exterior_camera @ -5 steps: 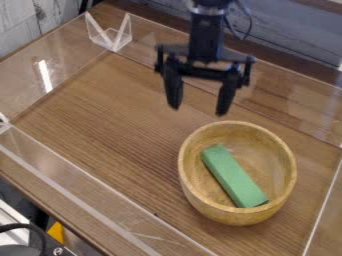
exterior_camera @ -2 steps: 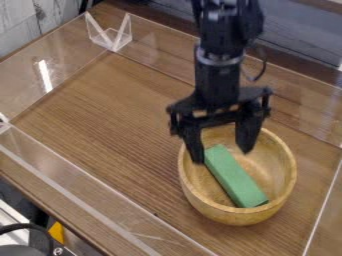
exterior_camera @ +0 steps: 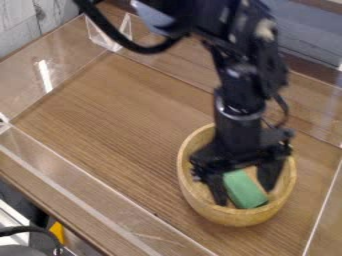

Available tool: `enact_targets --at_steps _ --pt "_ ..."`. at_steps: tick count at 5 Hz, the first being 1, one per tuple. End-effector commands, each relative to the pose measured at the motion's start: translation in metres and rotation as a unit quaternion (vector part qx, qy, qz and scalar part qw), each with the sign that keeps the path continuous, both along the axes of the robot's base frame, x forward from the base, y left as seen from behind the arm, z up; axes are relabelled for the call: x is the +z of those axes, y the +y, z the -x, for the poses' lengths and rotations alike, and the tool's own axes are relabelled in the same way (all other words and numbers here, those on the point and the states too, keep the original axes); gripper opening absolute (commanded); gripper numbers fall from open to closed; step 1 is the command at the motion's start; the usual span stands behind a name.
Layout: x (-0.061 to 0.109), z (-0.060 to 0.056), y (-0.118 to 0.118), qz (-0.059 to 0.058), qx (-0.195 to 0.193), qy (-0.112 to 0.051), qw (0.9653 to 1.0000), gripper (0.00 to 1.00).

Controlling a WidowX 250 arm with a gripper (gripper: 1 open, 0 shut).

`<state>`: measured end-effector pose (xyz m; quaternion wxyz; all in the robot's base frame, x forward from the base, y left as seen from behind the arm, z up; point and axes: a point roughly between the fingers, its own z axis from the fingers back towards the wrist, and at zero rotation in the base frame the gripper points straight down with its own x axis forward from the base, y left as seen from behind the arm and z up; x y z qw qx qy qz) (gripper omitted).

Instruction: Remove the green block from inside the brown bowl and put it on the table

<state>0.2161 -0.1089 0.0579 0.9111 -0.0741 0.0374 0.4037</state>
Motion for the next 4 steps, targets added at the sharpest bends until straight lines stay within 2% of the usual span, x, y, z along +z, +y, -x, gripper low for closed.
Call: enact_targets --at_steps 1,3,4 --pt "0.012 -0.017 -0.01 0.013 0.019 -0.028 0.9993 1.0" --pt "0.003 -0.044 0.0 0.019 0.081 -0.033 0.9959 1.0" --pt "-0.001 -0.044 0.006 0.02 0.088 -0.034 0.9953 1.0"
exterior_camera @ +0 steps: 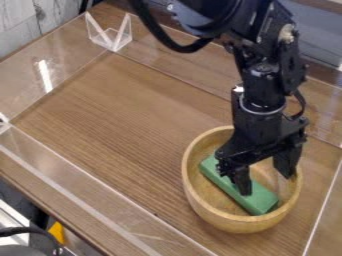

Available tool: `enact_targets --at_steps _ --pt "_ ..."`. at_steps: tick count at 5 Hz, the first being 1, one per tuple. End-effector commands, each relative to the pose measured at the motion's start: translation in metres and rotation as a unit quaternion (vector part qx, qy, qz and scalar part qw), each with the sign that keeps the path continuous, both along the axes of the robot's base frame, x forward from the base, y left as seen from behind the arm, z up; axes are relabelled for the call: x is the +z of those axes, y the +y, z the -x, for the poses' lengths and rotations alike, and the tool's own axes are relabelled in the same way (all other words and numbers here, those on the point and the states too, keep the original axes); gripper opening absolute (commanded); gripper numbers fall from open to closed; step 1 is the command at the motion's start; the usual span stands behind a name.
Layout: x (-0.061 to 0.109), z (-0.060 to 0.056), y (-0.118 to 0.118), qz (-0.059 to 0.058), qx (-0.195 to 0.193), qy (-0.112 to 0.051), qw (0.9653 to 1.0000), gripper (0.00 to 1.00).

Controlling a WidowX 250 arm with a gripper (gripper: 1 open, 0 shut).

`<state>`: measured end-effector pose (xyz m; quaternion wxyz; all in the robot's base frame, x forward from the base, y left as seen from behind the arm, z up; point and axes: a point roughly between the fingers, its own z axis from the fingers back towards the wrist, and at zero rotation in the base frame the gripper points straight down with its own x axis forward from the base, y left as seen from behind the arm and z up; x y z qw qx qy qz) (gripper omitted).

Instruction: Remove the green block from inside the brown bowl and put it on the table

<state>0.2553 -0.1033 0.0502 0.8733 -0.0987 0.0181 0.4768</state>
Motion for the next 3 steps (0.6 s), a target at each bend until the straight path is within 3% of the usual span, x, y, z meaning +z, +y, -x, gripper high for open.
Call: enact_targets --at_steps 1,3 --pt "0.0038 -0.0024 0.0064 0.004 0.01 -0.013 0.9998 1.0" --pt "0.0 -0.0014 0.0131 0.001 0.04 -0.01 0.9992 1.0"
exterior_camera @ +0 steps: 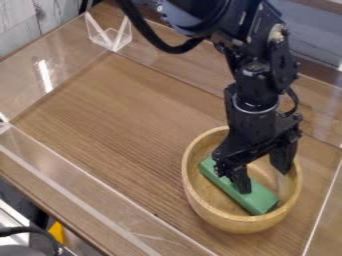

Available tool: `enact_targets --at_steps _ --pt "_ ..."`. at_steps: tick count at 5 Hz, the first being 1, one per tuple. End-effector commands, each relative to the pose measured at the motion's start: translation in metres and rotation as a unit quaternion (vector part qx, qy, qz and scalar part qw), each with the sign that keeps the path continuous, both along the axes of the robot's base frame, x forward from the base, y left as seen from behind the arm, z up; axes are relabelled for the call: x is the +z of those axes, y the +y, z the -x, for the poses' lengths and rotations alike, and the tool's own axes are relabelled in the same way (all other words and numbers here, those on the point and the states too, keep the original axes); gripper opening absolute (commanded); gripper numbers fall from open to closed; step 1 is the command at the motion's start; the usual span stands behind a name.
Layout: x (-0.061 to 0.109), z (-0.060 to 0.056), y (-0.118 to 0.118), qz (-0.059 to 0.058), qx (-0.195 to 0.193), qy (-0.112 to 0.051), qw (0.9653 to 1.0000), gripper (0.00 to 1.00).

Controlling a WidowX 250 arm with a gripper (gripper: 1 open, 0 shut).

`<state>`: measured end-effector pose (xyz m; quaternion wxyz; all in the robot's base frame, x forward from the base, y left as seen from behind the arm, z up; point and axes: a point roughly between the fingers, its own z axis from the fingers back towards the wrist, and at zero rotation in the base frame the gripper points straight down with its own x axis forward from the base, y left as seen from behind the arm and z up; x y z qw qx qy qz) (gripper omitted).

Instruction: Remove the green block from inside the brown bowl and put it on the table

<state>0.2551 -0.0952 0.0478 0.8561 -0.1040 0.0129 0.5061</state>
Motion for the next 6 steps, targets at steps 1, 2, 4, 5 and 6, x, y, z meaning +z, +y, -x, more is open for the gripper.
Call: enact_targets --at_steps 1,2,4,5,6 --pt "0.009 0.002 0.007 -0.005 0.027 -0.004 0.9996 1.0" --pt "0.015 0.006 0.008 -0.007 0.045 -0.001 0.999 1.0" --pt "0.002 -0.003 -0.005 -0.008 0.063 0.001 0.998 1.0" --pt "0.01 0.003 0.013 -0.007 0.069 0.004 0.9976 1.0" --pt "0.019 0.008 0.03 -0.004 0.071 0.005 0.9975 1.0"
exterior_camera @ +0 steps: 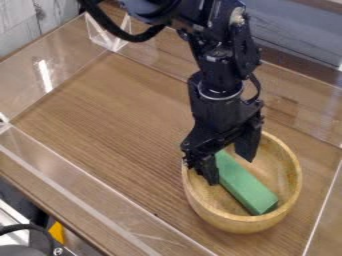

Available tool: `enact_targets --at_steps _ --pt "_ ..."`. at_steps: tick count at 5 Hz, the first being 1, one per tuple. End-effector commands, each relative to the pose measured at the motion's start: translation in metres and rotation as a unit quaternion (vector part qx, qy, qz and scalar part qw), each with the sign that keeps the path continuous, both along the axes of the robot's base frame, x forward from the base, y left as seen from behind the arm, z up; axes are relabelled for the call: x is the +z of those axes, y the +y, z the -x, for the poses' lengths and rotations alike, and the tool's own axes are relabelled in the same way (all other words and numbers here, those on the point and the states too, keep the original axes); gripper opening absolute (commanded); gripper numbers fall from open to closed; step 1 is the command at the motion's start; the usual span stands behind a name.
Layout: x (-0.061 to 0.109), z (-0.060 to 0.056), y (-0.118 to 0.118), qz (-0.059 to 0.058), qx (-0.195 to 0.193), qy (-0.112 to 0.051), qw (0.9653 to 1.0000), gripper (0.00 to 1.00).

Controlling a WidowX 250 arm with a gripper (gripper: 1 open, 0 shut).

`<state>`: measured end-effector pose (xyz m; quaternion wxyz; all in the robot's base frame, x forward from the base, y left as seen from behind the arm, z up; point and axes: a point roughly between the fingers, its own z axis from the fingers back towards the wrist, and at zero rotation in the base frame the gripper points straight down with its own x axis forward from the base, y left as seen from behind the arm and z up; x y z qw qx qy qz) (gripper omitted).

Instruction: Remove the green block from inside the brown bowl and put it on the table

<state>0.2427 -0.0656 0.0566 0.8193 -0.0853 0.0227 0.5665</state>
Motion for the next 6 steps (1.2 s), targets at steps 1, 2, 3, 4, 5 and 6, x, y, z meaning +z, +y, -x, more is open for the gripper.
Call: enact_targets --at_steps 1,2,3,4,5,6 --pt "0.002 -0.015 -0.008 0.003 0.013 -0.021 0.9997 1.0" --pt "-0.008 -0.025 -0.017 0.0 0.021 -0.021 0.9995 1.0" --pt "-0.015 -0.026 -0.021 -0.002 0.031 -0.02 0.9993 0.0" --pt "-0.011 -0.029 -0.023 -0.003 0.04 -0.023 0.9989 0.0" --pt "-0.001 -0.031 -0.02 -0.003 0.069 -0.025 0.9973 0.0" --pt "0.008 -0.033 -0.018 -0.003 0.097 -0.027 0.9949 0.0"
